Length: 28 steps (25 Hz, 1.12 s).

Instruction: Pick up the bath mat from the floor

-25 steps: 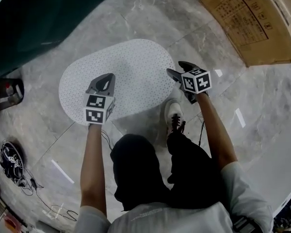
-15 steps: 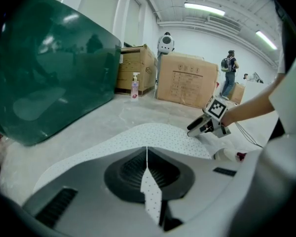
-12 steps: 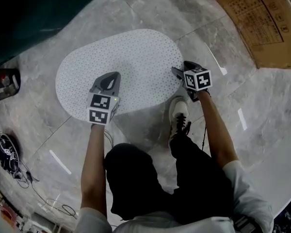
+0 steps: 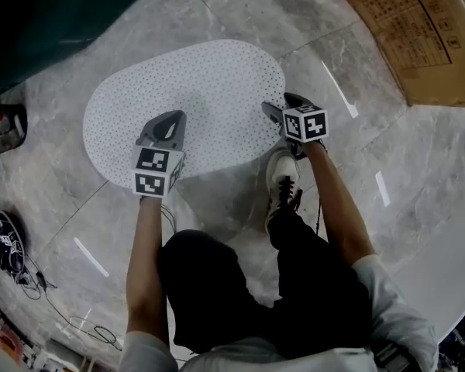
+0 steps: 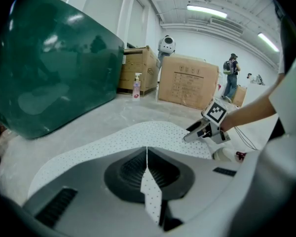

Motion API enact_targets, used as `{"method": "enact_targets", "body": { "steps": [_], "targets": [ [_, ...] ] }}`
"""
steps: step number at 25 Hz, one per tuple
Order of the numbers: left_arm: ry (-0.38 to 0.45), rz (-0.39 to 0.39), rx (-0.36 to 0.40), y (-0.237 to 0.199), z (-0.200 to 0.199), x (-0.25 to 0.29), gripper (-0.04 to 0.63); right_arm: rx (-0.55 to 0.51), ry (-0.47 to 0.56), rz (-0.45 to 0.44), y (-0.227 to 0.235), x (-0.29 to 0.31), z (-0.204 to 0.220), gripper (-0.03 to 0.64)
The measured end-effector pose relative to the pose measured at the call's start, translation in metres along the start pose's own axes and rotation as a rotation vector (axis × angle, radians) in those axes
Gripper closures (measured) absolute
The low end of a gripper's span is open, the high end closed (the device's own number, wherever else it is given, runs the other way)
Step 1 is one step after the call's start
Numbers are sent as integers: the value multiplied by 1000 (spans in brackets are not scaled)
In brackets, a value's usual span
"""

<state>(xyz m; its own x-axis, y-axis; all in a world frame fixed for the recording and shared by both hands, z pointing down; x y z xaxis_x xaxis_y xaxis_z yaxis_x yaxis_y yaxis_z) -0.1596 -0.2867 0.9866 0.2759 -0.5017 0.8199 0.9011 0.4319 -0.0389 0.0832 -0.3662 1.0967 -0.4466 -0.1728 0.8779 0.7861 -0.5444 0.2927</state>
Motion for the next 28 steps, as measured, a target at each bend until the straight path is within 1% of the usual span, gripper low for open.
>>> {"method": "enact_targets", "body": {
  "steps": [7,11,12,15,16,17,18,19,22,25,28],
  "targets": [
    [23,-20,-12,-5,5,-17,577,-51,-32,-15,-31,14,-5,287],
    [18,-28,-27,-8,15,-29,577,-92,-64,-77,-64,26,-7,287],
    [19,-29,-31,-9,18,-31,577,-106,-78,-63,-71,30,-8,287],
    [29,-38,-42,-13,23,-40,577,-128,-99,22,-77,36,-13,289],
    [36,-42,-46,-15,25,-42,577,-116,-94,26,-77,37,-14,299],
    [39,-47,-49,-16,27,-45,577,-98,-87,23,-77,38,-14,409],
    [37,-51,-49,-18,30,-47,577,-80,-82,20,-78,38,-13,499],
    [35,-54,-51,-20,34,-50,577,-72,-81,25,-79,38,-13,546],
    [44,-64,-72,-28,43,-57,577,-93,-84,42,-83,35,-18,569],
    [60,-69,-96,-34,50,-66,577,-86,-71,14,-92,28,-22,578],
    [60,-75,-79,-36,50,-78,577,-103,-63,-4,-104,14,-30,580]
  ]
}}
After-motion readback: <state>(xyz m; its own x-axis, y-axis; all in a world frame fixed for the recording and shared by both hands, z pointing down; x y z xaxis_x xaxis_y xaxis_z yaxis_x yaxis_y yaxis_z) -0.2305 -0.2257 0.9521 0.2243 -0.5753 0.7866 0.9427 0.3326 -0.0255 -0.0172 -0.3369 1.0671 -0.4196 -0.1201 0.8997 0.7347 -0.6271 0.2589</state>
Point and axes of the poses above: the fingertips, and each gripper's own axes: x forward along the fingers, y to its right, z out of its underside, the point moved 2 cm from there along -x, backward along the fingers, and after that the axes turned 15 degrees about -y, right-handed, at the moved point
